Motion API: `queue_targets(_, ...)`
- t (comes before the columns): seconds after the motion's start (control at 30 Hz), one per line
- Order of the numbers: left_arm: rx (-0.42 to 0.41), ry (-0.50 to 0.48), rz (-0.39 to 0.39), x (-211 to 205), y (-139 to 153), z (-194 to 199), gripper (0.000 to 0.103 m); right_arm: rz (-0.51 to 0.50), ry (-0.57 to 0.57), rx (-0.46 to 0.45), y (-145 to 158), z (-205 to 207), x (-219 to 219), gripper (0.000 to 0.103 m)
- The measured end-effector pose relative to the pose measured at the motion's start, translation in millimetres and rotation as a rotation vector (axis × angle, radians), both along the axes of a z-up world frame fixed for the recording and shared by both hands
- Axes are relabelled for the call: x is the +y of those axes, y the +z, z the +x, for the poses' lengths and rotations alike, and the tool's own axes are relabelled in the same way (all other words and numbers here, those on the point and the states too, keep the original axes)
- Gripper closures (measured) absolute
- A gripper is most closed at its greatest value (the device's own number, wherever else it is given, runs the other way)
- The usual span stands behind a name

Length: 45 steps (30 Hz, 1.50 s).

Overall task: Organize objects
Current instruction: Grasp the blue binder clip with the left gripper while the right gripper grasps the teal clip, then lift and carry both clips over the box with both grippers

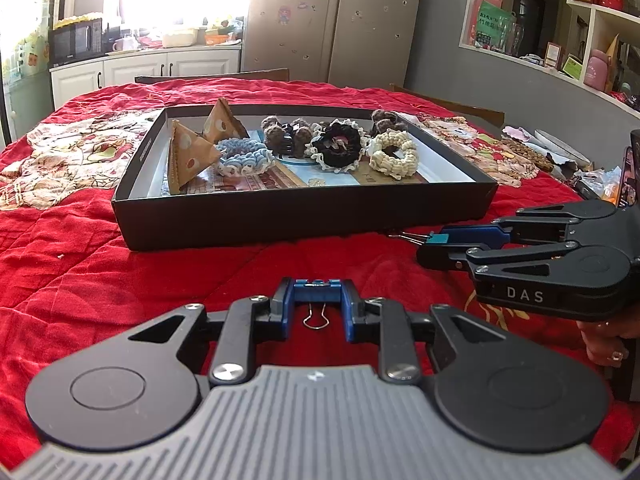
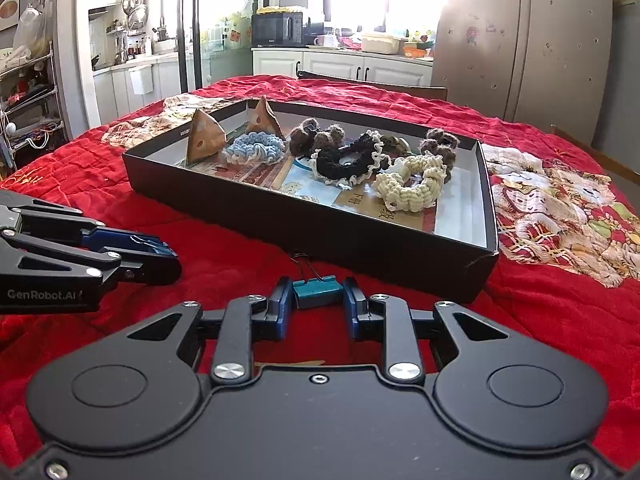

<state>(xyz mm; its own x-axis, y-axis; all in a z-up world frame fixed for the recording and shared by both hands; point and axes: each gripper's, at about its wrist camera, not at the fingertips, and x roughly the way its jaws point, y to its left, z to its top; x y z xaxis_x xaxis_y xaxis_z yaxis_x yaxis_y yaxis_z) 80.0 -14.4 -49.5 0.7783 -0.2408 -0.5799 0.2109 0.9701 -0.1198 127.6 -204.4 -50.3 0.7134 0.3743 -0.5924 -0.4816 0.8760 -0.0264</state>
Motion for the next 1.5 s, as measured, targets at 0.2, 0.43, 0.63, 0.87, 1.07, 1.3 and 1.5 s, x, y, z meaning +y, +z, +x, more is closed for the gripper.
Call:
queue_targets(0.2,0.001,-0.006,-0.002,-0.4,1.4,-1.1,0.076,0.004,0.004,-0.006,2.8,-7.0,-4.1,0.078)
queue_targets(0.43,0.005,-0.023,-0.008,-1.2,4.6,-3.5,0.076,0.02,0.016,-0.014,9.2,-18.8,-9.0,0.078)
queue_targets(0.63,0.004,-0.038,-0.015,-1.5,9.3,-7.0,0.076,0.038,0.033,-0.032,19.1,-30.7,-12.1,0.078)
queue_targets(0.87,-0.007,-0.058,-0.032,-3.0,18.5,-10.4,0.076,0.066,0.064,-0.064,35.2,-46.5,-12.2,0.078)
queue_targets(1.07,-0.039,-0.073,-0.047,-2.8,32.4,-15.0,0.076,0.084,0.084,-0.097,49.1,-55.7,-11.4,0.078)
queue_targets(1.3,-0.089,-0.069,-0.056,-0.4,49.0,-15.3,0.076,0.098,0.09,-0.136,63.2,-60.2,-9.3,0.078)
queue_targets(1.5,-0.143,-0.038,-0.054,6.2,63.6,-7.8,0.076,0.102,0.072,-0.169,72.9,-56.2,-6.4,0.078)
